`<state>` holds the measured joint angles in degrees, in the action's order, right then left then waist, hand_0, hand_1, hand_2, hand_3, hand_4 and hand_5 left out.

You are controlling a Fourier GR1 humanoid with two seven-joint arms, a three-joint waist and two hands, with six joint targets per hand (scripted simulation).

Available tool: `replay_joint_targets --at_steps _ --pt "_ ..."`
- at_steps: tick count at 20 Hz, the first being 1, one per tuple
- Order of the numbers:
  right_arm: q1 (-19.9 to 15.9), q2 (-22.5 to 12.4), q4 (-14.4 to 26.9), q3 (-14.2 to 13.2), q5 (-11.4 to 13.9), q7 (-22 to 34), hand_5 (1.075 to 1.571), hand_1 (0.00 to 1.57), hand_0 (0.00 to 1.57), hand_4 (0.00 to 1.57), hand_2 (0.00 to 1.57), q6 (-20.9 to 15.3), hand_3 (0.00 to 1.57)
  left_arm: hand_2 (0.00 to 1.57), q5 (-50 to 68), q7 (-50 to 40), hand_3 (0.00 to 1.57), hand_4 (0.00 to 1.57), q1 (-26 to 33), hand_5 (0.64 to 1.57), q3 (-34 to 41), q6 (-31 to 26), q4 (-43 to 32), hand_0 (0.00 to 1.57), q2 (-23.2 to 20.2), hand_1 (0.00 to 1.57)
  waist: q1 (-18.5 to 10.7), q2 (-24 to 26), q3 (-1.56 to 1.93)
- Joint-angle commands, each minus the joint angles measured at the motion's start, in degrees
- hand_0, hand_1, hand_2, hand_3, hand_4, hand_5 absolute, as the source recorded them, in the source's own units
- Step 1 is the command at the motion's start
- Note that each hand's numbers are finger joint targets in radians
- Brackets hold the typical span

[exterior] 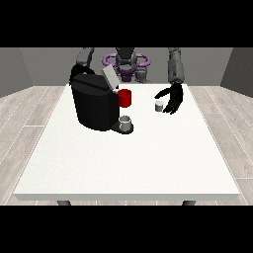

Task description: Insert the coffee pod into the coffee machine and close the lid

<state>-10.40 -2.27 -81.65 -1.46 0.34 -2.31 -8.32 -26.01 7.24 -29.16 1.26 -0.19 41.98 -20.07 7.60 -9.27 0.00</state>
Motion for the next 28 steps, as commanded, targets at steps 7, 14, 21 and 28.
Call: replay_joint_targets --at_steps 7,14,21,28 --pt "-0.43 1.99 1.17 2.15 2.66 -0.72 1.571 0.00 0.00 0.53 0.00 -2.11 0.00 0.92 -4.97 3.61 0.69 0.35 -4.82 1.571 0.74 7.29 -4.94 0.77 0.87 0.77 0.26 -0.59 -0.01" --pt "-2.26 1.68 1.89 -0.14 0.34 -0.61 1.571 0.00 0.00 0.49 0.00 -2.51 0.00 1.04 -10.19 2.34 0.82 0.28 -6.00 1.571 -1.57 9.91 -7.92 0.93 0.88 0.93 0.62 -1.28 0.00" --pt "-2.70 0.64 -0.46 0.00 -0.44 1.90 1.571 0.00 0.00 0.43 0.00 -1.18 0.00 1.40 -10.92 8.17 1.36 0.51 -7.31 1.571 0.08 12.78 -10.88 1.27 1.22 1.27 1.80 -2.37 -0.02" --pt "-1.20 0.10 6.03 -2.58 -3.06 -2.24 1.571 0.00 0.00 0.43 0.00 0.87 0.00 1.41 -8.82 7.30 1.35 0.58 -13.94 1.571 0.04 1.80 -5.45 1.39 -0.82 1.39 0.55 1.64 0.02"
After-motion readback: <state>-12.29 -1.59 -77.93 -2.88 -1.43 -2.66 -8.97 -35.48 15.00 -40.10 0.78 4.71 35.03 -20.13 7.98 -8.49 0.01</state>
